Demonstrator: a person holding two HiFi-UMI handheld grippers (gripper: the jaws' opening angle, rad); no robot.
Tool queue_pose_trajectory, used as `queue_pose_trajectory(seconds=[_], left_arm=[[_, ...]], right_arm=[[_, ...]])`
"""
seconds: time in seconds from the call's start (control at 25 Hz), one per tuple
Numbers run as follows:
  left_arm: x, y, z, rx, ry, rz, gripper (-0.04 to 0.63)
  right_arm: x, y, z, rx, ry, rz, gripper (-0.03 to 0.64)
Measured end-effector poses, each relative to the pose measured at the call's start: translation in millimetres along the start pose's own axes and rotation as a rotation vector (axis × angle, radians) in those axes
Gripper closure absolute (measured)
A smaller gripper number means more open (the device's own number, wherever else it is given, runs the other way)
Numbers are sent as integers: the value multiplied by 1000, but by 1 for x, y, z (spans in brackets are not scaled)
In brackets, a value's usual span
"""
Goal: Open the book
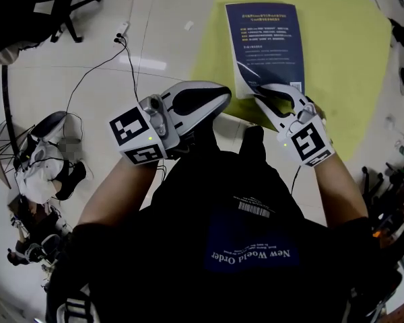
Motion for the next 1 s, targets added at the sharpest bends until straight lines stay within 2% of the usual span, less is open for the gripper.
queue_pose_trajectory(seconds=[0.08, 0.28, 0.44, 0.52, 0.72, 1.0], left_arm=[[-2, 0, 0, 3, -5, 0, 589], [-5, 0, -4, 7, 12, 2, 589], [0, -4, -10, 4, 18, 2, 589], [1, -4, -12, -1, 18, 1, 589], [2, 1, -20, -4, 19, 4, 589], [4, 0, -24, -7, 37, 11, 589]], right_arm=[[-12, -6, -8, 136, 44, -89, 572], [-55, -5, -32, 587, 179, -330, 575], [-99, 19, -54, 918, 253, -531, 575], [-119, 31, -62, 1049, 282, -642, 574], [-162, 68, -76, 1239, 384, -821, 574], [-205, 131, -101, 1386, 596, -912, 574]])
Point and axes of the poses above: the fingertips, and each gripper's own axes: x forward along the fingers, z to its left, y out of its underside, the point moved 2 cm from there along -x, backward along the fingers, and after that the axes turned 2 degrees about -x, right-handed, at the moved point
